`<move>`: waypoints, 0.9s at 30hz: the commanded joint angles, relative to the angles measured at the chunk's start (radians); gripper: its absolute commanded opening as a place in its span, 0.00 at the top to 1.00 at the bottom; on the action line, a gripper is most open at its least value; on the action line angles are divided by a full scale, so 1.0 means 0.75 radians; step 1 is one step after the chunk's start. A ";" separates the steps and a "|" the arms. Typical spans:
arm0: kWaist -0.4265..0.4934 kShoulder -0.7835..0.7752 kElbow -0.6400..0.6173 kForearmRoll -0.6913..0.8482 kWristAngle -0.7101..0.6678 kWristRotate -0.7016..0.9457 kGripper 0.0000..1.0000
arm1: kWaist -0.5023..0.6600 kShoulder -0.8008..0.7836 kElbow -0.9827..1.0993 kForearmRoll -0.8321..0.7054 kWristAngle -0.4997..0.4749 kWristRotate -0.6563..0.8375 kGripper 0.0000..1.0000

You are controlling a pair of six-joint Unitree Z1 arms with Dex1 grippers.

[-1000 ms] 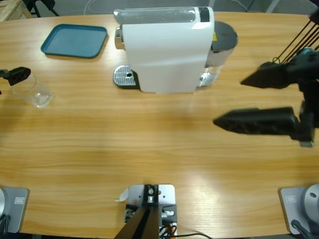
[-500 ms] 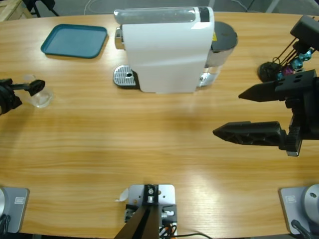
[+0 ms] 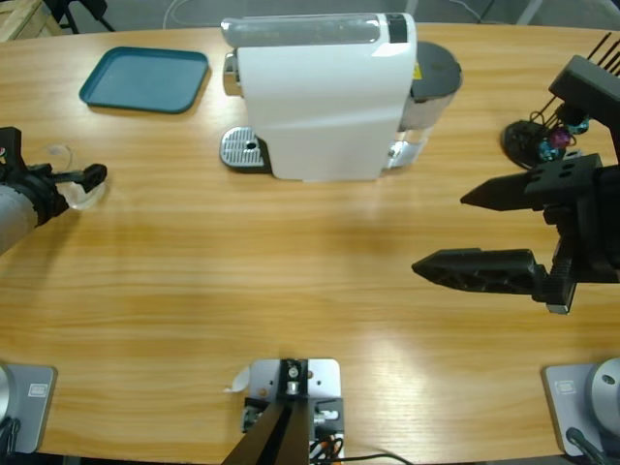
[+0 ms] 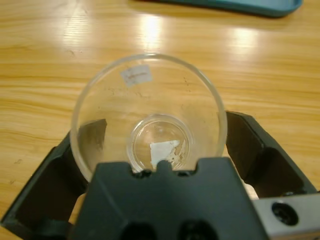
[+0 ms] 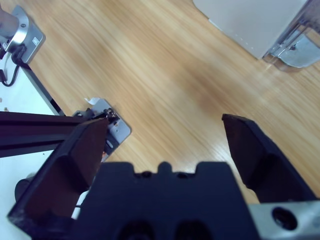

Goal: Pour coffee

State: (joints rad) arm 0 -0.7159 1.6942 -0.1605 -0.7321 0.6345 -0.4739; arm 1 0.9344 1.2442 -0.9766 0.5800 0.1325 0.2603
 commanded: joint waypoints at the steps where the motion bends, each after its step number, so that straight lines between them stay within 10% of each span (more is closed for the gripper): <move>1: -0.003 0.024 0.052 -0.078 0.035 -0.004 0.29 | 0.008 0.057 0.063 -0.017 0.032 0.022 0.00; 6: -0.003 0.017 0.089 -0.127 0.029 0.022 1.00 | 0.008 0.051 0.075 -0.021 0.038 0.031 0.00; 14: -0.001 -0.152 0.099 -0.220 -0.175 0.306 1.00 | 0.008 0.023 0.042 -0.009 0.032 0.019 0.00; 27: 0.327 -0.283 -0.338 0.261 -1.396 1.059 1.00 | 0.008 -0.118 -0.019 0.100 0.007 -0.004 0.00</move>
State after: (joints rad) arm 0 -0.5823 1.4391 -0.2086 -0.7739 -0.1116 0.1370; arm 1 0.9344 1.1997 -1.0002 0.6011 0.1400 0.2732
